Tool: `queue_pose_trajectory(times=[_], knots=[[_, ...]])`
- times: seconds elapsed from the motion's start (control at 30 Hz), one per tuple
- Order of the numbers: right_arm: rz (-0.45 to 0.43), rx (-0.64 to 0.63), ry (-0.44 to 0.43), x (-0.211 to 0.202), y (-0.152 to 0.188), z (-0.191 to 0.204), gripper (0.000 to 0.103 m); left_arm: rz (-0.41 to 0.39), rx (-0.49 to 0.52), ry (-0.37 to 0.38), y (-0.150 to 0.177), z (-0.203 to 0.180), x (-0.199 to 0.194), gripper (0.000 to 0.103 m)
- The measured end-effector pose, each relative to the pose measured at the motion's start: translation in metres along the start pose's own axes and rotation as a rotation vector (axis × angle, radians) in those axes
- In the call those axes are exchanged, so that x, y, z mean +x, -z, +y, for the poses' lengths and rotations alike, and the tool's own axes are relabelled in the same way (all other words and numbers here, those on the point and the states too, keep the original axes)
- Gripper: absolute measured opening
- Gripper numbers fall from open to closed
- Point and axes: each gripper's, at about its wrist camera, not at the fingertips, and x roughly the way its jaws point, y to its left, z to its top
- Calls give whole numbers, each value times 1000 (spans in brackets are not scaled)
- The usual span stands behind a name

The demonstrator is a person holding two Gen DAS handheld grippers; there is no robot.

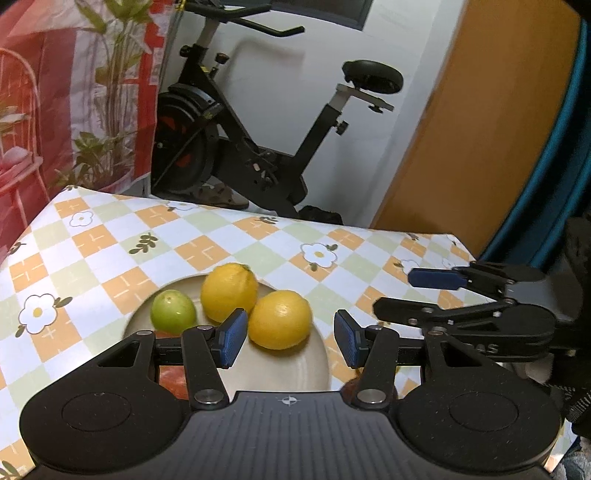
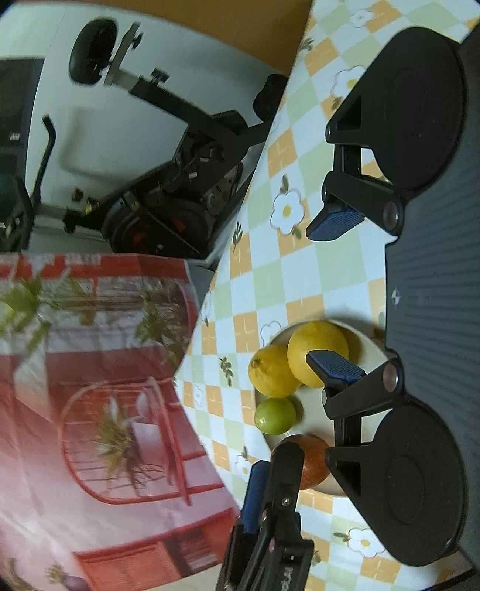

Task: Organize fruits
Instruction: 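Move the right tool to the dark purple mangosteen on the table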

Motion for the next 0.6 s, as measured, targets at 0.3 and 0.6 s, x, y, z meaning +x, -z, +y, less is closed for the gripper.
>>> queue_pose_trajectory(times=[0.3, 0.6], knots=[[-81, 89, -28, -45, 48, -15, 69, 65, 69, 44, 10, -22, 17, 54], [-52, 94, -110, -45, 85, 5, 69, 143, 123, 80, 27, -42, 37, 54]])
